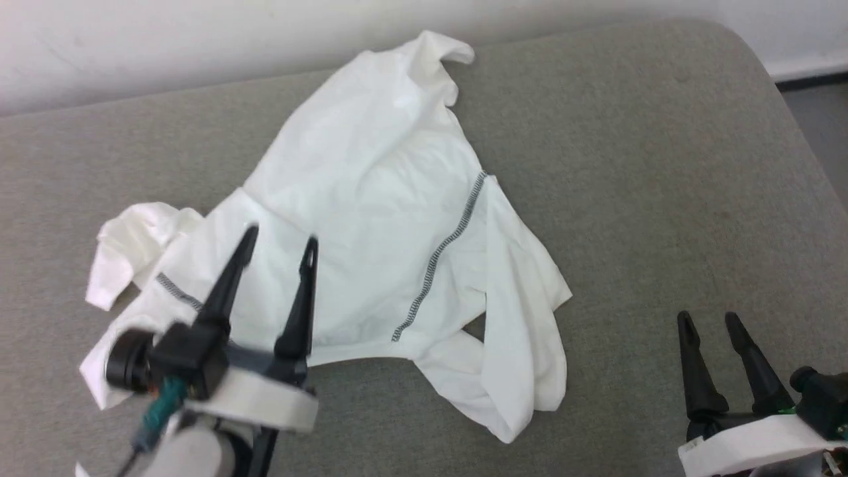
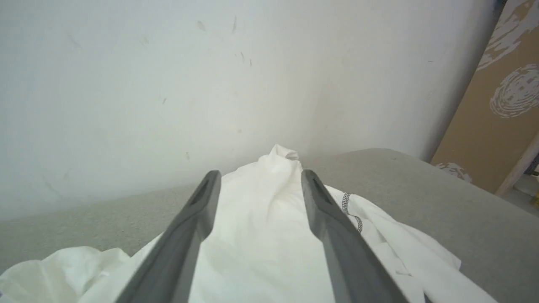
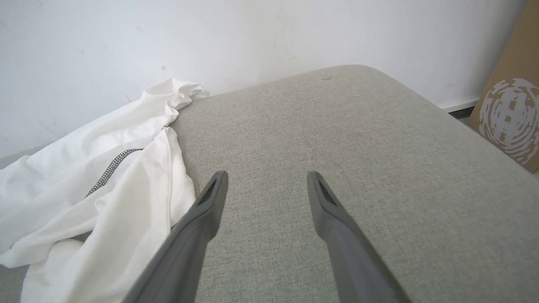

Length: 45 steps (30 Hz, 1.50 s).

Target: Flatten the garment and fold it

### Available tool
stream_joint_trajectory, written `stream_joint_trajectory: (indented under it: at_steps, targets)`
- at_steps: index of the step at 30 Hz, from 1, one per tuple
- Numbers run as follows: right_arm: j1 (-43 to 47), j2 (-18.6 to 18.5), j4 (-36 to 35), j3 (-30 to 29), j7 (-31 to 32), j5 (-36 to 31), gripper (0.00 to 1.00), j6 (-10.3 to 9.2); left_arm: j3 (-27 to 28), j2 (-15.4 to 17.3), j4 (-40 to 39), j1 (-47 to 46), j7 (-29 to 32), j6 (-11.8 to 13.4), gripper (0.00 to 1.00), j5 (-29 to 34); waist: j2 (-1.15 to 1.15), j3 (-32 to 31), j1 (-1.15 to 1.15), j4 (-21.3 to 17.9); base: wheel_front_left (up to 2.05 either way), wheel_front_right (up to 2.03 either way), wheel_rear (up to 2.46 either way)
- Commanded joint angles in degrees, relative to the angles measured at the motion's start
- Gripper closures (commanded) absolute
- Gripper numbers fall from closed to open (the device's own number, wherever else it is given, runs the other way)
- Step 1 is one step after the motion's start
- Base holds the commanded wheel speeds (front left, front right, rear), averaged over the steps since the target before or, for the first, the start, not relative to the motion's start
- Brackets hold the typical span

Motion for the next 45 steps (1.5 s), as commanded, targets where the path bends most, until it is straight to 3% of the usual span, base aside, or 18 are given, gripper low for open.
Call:
stream_joint_trajectory:
  at_steps: [1,5,9,16,24,30,36,37,38,39,40,45]
  targets:
    - [0.7,0.1,-0.4,-0.2,0.2,-0.4,0.0,-0.04,0.2,0.2,-0.6,1.9,-0.4,1.0,0.0,1.1,0.0,-3.9,0.02,3.5,0.0,0.0,0.0]
    - [2.8,0.1,-1.3,-0.8,1.2,-0.4,0.0,-0.04,3.0,-2.6,-3.2,10.9,-0.7,5.7,0.0,3.3,0.0,-6.1,0.02,5.2,0.0,0.0,0.0]
    - [4.1,0.1,-2.3,-0.8,2.3,-0.7,0.0,-0.04,6.5,-5.4,-5.2,17.0,-0.7,6.5,0.0,4.7,0.0,-8.1,0.02,6.8,0.0,0.0,0.0]
    - [3.0,0.1,-4.8,0.3,7.2,-3.5,0.0,-0.04,10.7,-7.9,-6.6,20.3,-0.7,3.6,0.0,7.0,0.0,-9.4,0.02,9.6,0.0,0.0,0.0]
    - [0.4,0.1,-4.1,0.4,23.5,-7.1,0.0,-0.04,12.3,-11.9,-6.1,20.7,-0.7,-0.2,0.0,8.7,0.0,-7.9,0.02,12.7,0.0,0.0,0.0]
    - [-0.6,0.1,-1.5,1.3,32.0,-8.2,0.0,-0.04,13.3,-14.1,-4.9,20.2,-0.7,-2.7,0.0,9.9,0.0,-6.8,0.02,14.9,0.0,0.0,0.0]
    - [-1.7,0.1,4.7,2.4,35.7,-7.8,0.0,-0.04,14.7,-15.7,-3.8,20.2,-0.8,-4.4,0.0,10.8,0.0,-7.0,0.02,16.0,0.0,0.0,0.0]
    - [-2.0,0.1,5.7,2.7,35.6,-8.0,0.24,-0.04,14.8,-16.0,-3.6,20.2,-0.8,-4.6,0.0,11.0,0.0,-7.1,0.02,16.1,0.0,0.0,0.0]
    - [-2.3,0.1,6.5,2.9,35.3,-8.0,0.59,-0.04,14.9,-16.2,-3.4,20.2,-0.8,-4.8,0.0,11.2,0.0,-7.3,0.02,16.2,0.0,0.0,0.0]
    - [-2.6,0.1,7.0,3.2,34.8,-7.9,0.85,-0.04,15.1,-16.4,-3.2,20.3,-0.8,-5.1,0.0,11.3,0.0,-7.5,0.02,16.2,0.0,0.0,0.0]
    - [-2.9,0.1,7.2,3.1,34.1,-7.4,1.0,-0.04,15.3,-16.6,-3.1,20.4,-0.8,-5.3,0.0,11.4,0.0,-7.7,0.02,16.1,0.0,0.0,0.0]
    - [-5.0,0.1,5.4,2.4,31.4,-7.7,1.0,-0.04,16.3,-17.4,-3.2,20.9,-0.8,-6.0,0.0,11.9,0.0,-8.0,0.02,15.2,0.0,0.0,0.0]
